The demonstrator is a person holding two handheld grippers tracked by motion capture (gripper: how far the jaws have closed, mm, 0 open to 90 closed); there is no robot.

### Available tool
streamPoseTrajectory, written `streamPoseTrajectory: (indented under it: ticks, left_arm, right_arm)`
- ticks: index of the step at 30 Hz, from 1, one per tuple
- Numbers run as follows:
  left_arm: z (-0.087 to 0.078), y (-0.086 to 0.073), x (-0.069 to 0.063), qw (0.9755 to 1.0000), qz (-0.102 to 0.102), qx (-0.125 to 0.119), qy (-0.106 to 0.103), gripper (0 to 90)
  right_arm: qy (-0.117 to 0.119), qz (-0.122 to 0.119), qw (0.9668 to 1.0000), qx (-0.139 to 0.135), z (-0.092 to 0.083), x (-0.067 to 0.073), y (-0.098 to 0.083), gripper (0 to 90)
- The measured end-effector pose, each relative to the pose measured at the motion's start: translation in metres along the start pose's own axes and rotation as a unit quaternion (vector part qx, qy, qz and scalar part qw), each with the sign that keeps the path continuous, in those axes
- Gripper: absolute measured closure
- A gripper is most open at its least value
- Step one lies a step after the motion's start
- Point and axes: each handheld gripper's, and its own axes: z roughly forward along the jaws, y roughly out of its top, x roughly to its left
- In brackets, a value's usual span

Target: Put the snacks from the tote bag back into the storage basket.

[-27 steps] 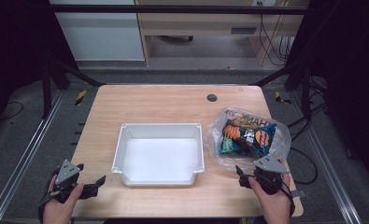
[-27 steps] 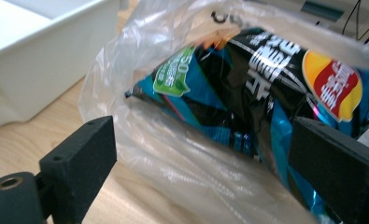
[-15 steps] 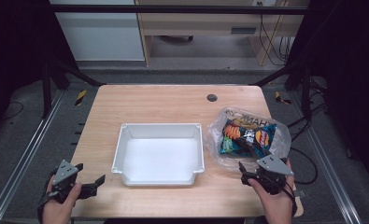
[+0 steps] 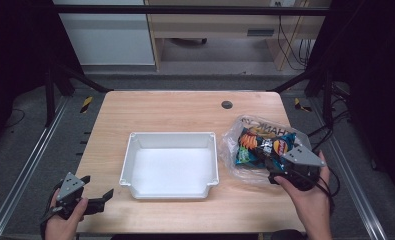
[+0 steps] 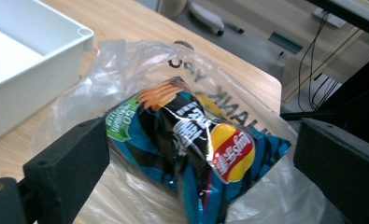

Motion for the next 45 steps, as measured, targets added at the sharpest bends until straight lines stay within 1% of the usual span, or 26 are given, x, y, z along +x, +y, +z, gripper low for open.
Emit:
streamPoseTrajectory:
  ticks: [2,4,5,8,9,10,12,15,16,17,18,20,21,22,23,24,25,28,29,31,34,36,40,41,42,45]
  left_arm:
    - [-0.001,0.002,-0.001,1.0,0.005,0.003,0.0,3.2]
    - [0.0,0.003,-0.003,0.9999,0.012,0.008,-0.004,3.1]
    - [0.0,0.003,-0.003,0.9999,0.012,0.008,-0.004,3.0]
    - [0.001,0.009,-0.012,0.9992,0.033,0.022,0.002,2.9]
    - [0.001,0.009,-0.012,0.9992,0.033,0.022,0.002,2.8]
    - [0.001,0.012,-0.015,0.999,0.038,0.023,0.009,2.8]
    - [0.001,0.012,-0.016,0.9986,0.043,0.027,0.012,3.0]
    - [0.001,0.008,-0.016,0.9988,0.041,0.02,0.02,2.8]
    - [-0.001,0.003,-0.011,0.9993,0.028,0.011,0.023,2.9]
    - [-0.001,0.0,-0.009,0.9996,0.016,0.007,0.02,3.0]
    - [-0.002,-0.002,-0.007,0.9998,0.012,0.007,0.017,3.0]
    - [-0.003,-0.003,-0.005,0.9998,0.012,0.007,0.016,2.8]
    - [-0.005,-0.005,-0.002,0.9997,0.013,0.01,0.02,2.9]
    - [-0.005,-0.006,-0.001,0.9997,0.012,0.011,0.018,2.9]
    - [-0.005,-0.006,-0.001,0.9997,0.012,0.011,0.018,3.0]
    - [-0.008,-0.005,0.0,0.9999,0.008,0.008,0.012,2.9]
    - [-0.01,-0.004,0.0,0.9999,0.008,0.006,0.014,2.9]
    - [-0.014,-0.003,-0.004,0.9996,0.02,0.006,0.018,2.8]
    - [-0.014,-0.004,-0.005,0.9996,0.02,0.006,0.017,2.8]
    - [-0.014,-0.007,-0.006,0.9998,0.016,0.004,0.014,2.7]
    - [-0.013,-0.008,-0.006,0.9999,0.011,-0.002,0.013,2.7]
    - [-0.012,-0.009,-0.006,0.9998,0.013,0.002,0.016,2.8]
    - [-0.013,-0.012,-0.002,0.9997,0.013,0.003,0.021,2.8]
    - [-0.013,-0.013,-0.001,0.9997,0.009,0.004,0.022,2.8]
    - [-0.013,-0.013,0.001,0.9997,0.005,0.005,0.021,2.8]
    - [-0.013,-0.015,0.005,0.9997,-0.005,0.001,0.023,2.8]
  right_arm:
    - [0.006,-0.012,0.9999,0.01,0.001,-0.006,0.006,4.1]
    - [0.017,-0.028,0.9992,0.025,0.001,-0.012,0.012,4.5]
    - [0.023,-0.034,0.9987,0.03,0.002,-0.015,0.015,4.5]
    - [0.043,-0.046,0.997,0.046,0.004,-0.025,0.022,4.5]
    - [0.046,-0.05,0.9964,0.051,0.005,-0.029,0.024,4.6]
    - [0.048,-0.055,0.996,0.053,0.006,-0.032,0.027,4.6]
    - [0.06,-0.063,0.9944,0.061,0.012,-0.039,0.031,5.5]
    - [0.076,-0.069,0.9922,0.072,0.019,-0.048,0.036,5.4]
    - [0.085,-0.071,0.9907,0.078,0.023,-0.051,0.037,5.4]
    - [0.092,-0.072,0.9897,0.083,0.027,-0.053,0.039,5.4]
    - [0.095,-0.073,0.989,0.087,0.031,-0.054,0.04,5.6]
    - [0.104,-0.081,0.9866,0.096,0.038,-0.056,0.043,6.0]
    - [0.103,-0.084,0.9859,0.102,0.041,-0.056,0.044,6.0]
    - [0.108,-0.089,0.9845,0.106,0.043,-0.056,0.046,6.0]
    - [0.108,-0.089,0.9845,0.106,0.043,-0.056,0.046,6.0]
    - [0.111,-0.1,0.9823,0.113,0.049,-0.056,0.05,6.0]
    - [0.115,-0.105,0.9811,0.116,0.05,-0.056,0.052,6.0]
    - [0.12,-0.117,0.9779,0.125,0.055,-0.057,0.057,5.8]
    - [0.125,-0.122,0.976,0.13,0.057,-0.058,0.059,5.8]
    - [0.128,-0.128,0.9738,0.137,0.062,-0.059,0.06,6.3]
    - [0.136,-0.139,0.9695,0.149,0.068,-0.058,0.06,7.2]
    - [0.141,-0.14,0.9671,0.158,0.073,-0.057,0.06,7.2]
    - [0.153,-0.155,0.9596,0.178,0.081,-0.056,0.056,7.2]
    - [0.153,-0.157,0.9589,0.18,0.082,-0.056,0.055,7.2]
    - [0.155,-0.161,0.9575,0.183,0.084,-0.056,0.055,7.2]
    - [0.159,-0.161,0.9554,0.189,0.089,-0.057,0.053,6.5]
